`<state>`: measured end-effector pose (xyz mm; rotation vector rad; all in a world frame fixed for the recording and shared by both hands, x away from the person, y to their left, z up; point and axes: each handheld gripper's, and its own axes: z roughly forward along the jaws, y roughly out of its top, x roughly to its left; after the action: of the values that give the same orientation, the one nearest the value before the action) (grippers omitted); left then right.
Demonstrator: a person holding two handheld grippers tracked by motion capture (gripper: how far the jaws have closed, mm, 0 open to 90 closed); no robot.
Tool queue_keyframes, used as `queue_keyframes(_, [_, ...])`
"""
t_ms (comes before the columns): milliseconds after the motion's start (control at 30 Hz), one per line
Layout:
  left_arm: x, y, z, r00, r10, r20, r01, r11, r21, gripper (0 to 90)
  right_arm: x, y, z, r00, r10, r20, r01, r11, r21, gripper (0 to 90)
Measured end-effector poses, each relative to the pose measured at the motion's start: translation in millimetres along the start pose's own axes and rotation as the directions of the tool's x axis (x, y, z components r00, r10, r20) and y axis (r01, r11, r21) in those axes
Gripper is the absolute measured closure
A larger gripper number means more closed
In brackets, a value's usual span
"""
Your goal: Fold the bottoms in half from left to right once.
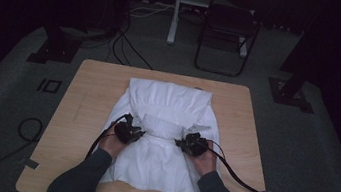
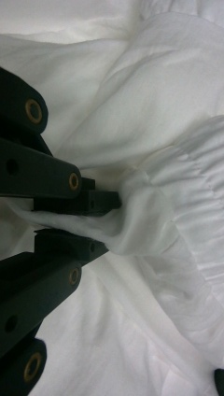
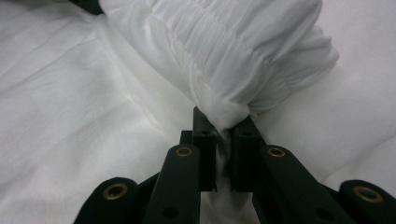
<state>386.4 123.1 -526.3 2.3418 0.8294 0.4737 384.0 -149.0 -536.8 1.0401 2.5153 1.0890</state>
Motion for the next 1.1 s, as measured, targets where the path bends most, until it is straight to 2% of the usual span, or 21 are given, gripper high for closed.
queue_keyframes(100, [9.4,7.3,9.1,0.9997,-0.019,-0.015,0.019,0.9998,-0.008,83.0,-14.9,10.1,8.0,0.9996,0.025,0.016,-0.025,1.000,-0.001,83.2])
queue_keyframes(133, [14.7,11.1,15.4,0.9989,-0.038,-0.026,0.038,0.9990,-0.026,83.0,-20.7,13.5,11.2,0.9989,0.040,0.024,-0.040,0.999,-0.006,83.3])
queue_keyframes(167, [14.7,11.1,15.4,0.9989,-0.038,-0.026,0.038,0.9990,-0.026,83.0,-20.7,13.5,11.2,0.9989,0.040,0.024,-0.040,0.999,-0.006,83.3])
queue_keyframes(200, [19.2,14.3,20.1,0.9973,-0.065,-0.034,0.064,0.9973,-0.035,83.0,-23.3,15.3,13.0,0.9982,0.052,0.030,-0.052,0.999,-0.010,83.2])
queue_keyframes(233, [20.9,15.8,21.8,0.9967,-0.072,-0.037,0.071,0.9968,-0.037,83.0,-29.6,18.3,17.0,0.9961,0.082,0.035,-0.081,0.996,-0.026,83.3])
queue_keyframes(400, [23.0,20.0,19.4,0.9945,-0.101,-0.027,0.100,0.9944,-0.033,84.8,-38.5,23.1,18.6,0.9898,0.142,0.007,-0.142,0.990,-0.027,83.6])
queue_keyframes(467, [23.3,21.8,9.2,0.9934,-0.114,-0.006,0.114,0.9917,-0.059,85.5,-38.4,24.6,12.9,0.9900,0.141,0.003,-0.141,0.989,-0.038,84.0])
queue_keyframes(533, [21.9,26.0,-7.3,0.9934,-0.114,0.011,0.115,0.9874,-0.109,85.6,-36.9,28.1,1.3,0.9915,0.130,-0.001,-0.130,0.989,-0.066,84.2])
queue_keyframes(567, [21.9,26.0,-7.3,0.9934,-0.114,0.011,0.115,0.9874,-0.109,85.7,-36.9,28.1,1.3,0.9915,0.130,-0.001,-0.130,0.989,-0.066,84.2])
queue_keyframes(600, [20.4,29.2,-19.9,0.9931,-0.116,0.018,0.117,0.9818,-0.150,85.7,-35.8,30.7,-6.4,0.9922,0.124,-0.005,-0.124,0.988,-0.089,84.3])
queue_keyframes(633, [17.7,33.7,-38.2,0.9931,-0.114,0.029,0.117,0.9720,-0.204,85.7,-32.1,37.6,-27.4,0.9945,0.104,-0.012,-0.104,0.984,-0.147,84.2])
queue_keyframes(667, [17.7,33.7,-38.2,0.9931,-0.114,0.029,0.117,0.9720,-0.204,85.7,-32.1,37.6,-27.4,0.9945,0.104,-0.012,-0.104,0.984,-0.147,84.2])
queue_keyframes(767, [8.1,38.3,-70.6,0.9931,-0.107,0.047,0.116,0.9503,-0.289,85.7,-23.0,45.2,-58.3,0.9980,0.061,-0.018,-0.063,0.969,-0.239,84.3])
queue_keyframes(800, [4.0,37.8,-78.7,0.9940,-0.096,0.051,0.107,0.9463,-0.305,85.6,-14.0,45.7,-75.6,0.9993,0.032,-0.018,-0.036,0.962,-0.270,84.2])
queue_keyframes(833, [-0.6,36.4,-84.9,0.9942,-0.089,0.060,0.104,0.9448,-0.311,85.6,-14.0,45.7,-75.6,0.9993,0.032,-0.018,-0.036,0.962,-0.270,84.2])
queue_keyframes(867, [-4.8,33.7,-88.8,0.9936,-0.086,0.073,0.105,0.9452,-0.309,85.6,-8.9,44.3,-81.7,0.9997,0.019,-0.014,-0.022,0.961,-0.277,84.3])
queue_keyframes(900, [-11.7,26.0,-89.9,0.9916,-0.085,0.098,0.110,0.9483,-0.297,85.4,1.1,37.4,-88.5,0.9999,-0.008,-0.007,0.006,0.967,-0.255,84.2])
queue_keyframes(1000, [-14.9,18.4,-86.5,0.9886,-0.088,0.122,0.120,0.9521,-0.281,85.2,4.2,33.2,-89.2,0.9999,-0.015,-0.008,0.012,0.969,-0.245,84.2])
queue_keyframes(1033, [-20.4,3.2,-72.0,0.9826,-0.098,0.158,0.134,0.9628,-0.235,85.2,8.4,24.6,-87.6,0.9997,-0.019,-0.018,0.015,0.975,-0.223,84.2])
queue_keyframes(1067, [-22.1,-3.5,-63.1,0.9806,-0.100,0.169,0.135,0.9684,-0.210,84.5,13.7,5.8,-77.5,0.9994,-0.020,-0.030,0.015,0.985,-0.170,83.9])
queue_keyframes(1100, [-23.1,-11.5,-51.5,0.9736,-0.123,0.192,0.157,0.9720,-0.174,84.2,14.4,-2.6,-70.4,0.9993,-0.021,-0.032,0.016,0.990,-0.139,83.7])
